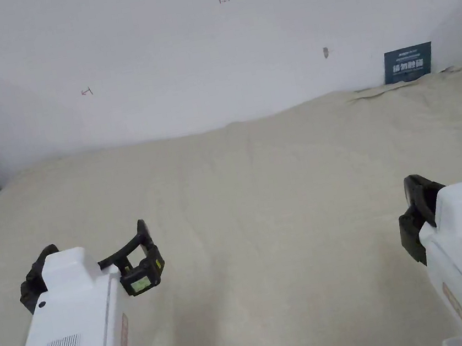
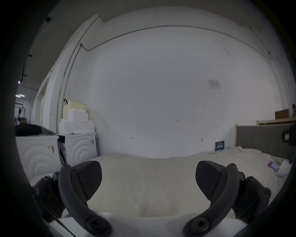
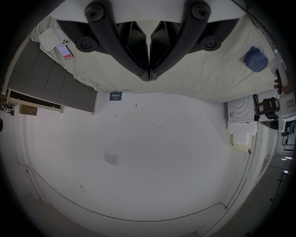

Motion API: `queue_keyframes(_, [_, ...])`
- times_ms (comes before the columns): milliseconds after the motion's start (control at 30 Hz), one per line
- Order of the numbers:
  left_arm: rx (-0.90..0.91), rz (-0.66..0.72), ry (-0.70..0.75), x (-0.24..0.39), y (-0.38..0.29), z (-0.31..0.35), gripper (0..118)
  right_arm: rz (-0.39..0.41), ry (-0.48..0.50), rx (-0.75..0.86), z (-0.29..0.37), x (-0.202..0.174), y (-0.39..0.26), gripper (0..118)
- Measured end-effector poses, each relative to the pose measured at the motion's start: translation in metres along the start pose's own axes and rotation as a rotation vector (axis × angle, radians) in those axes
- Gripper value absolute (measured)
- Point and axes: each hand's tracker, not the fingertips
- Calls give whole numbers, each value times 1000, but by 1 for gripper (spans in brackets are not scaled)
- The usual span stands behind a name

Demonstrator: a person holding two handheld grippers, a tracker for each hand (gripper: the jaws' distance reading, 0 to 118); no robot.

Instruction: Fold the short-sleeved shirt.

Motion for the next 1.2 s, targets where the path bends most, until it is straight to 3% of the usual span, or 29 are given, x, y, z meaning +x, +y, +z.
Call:
queue_keyframes(100, [25,27,-26,18,-8,11,110,0,-13,4,3,5,-1,0])
queue_keyframes(233, [60,8,-59,43,-16,25,52,-10,-30,7,7,10,-3,0])
queue_keyframes(300, [62,-1,-97,51,-21,28,38,-12,-37,6,9,12,-4,0])
queue_keyframes(400, [32,-28,-115,65,-26,29,2,-20,-45,7,11,15,-5,0])
queue_keyframes(1200, [29,-19,-136,86,-32,37,0,-17,-80,29,10,29,-16,0])
